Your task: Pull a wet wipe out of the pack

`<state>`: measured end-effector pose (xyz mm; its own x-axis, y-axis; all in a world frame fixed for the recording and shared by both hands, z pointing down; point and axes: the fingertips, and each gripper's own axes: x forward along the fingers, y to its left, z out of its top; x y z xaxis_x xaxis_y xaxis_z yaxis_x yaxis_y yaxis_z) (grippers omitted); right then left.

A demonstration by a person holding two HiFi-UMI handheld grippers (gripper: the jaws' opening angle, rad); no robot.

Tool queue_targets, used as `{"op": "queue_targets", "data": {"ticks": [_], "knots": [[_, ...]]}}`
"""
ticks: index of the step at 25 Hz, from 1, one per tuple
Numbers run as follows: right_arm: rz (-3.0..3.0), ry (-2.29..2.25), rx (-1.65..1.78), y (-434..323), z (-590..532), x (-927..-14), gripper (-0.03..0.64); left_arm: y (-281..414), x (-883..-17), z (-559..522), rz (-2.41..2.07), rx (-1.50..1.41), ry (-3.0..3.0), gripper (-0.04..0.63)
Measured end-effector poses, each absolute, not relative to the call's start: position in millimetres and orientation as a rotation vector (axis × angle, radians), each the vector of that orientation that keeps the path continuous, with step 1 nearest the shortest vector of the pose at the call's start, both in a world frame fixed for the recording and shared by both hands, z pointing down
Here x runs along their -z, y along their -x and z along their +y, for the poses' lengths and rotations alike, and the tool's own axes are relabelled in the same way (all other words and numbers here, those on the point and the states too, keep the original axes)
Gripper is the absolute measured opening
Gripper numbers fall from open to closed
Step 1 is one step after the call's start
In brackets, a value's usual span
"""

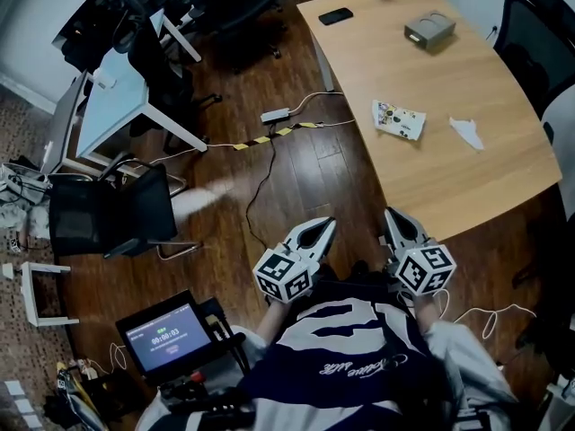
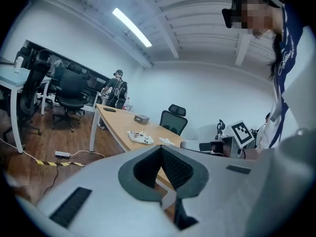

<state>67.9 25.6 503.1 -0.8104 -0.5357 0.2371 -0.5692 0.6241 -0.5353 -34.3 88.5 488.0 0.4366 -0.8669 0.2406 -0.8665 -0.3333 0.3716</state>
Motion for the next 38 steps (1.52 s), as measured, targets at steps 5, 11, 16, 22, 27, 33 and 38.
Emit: {"op": "queue_targets", "data": {"ticks": [5,11,16,22,27,33,38], "knots": [[-2.753,-0.963,-0.975,-67.4,16.6,-514.8,-0.009,39.5,-497.5,73.5,-1.442,-0.018,-2.235,0.003],[-2.706,-1.079,-0.994,-79.9,-14.9,-529.4,-0.009,40.5,-508.4,29.5,-1.366,-0.022,-2.267,0.003],[-2.671,-1.209,-0.987,-75.2,-54.9,-527.2,-0.009,54.3,-509.0,-19.2,-1.273,-0.034,-2.322,0.003],[-2.64,-1.372,-0.972,-47.6,-108.9,-513.7,-0.009,91.2,-499.2,-90.4,-1.159,-0.061,-2.408,0.003],[-2.59,-1.514,-0.974,-20.4,-151.9,-506.0,-0.009,130.6,-493.5,-138.5,-1.08,-0.067,-2.442,0.003],[-2.51,-1.658,-0.998,-5.5,-166.5,-513.8,-0.009,162.3,-508.5,-164.6,-0.997,-0.102,-2.442,0.003],[-2.414,-1.727,-1.013,-9.4,-163.9,-525.2,-0.009,162.5,-528.3,-180.0,-0.897,-0.142,-2.431,0.003]]}}
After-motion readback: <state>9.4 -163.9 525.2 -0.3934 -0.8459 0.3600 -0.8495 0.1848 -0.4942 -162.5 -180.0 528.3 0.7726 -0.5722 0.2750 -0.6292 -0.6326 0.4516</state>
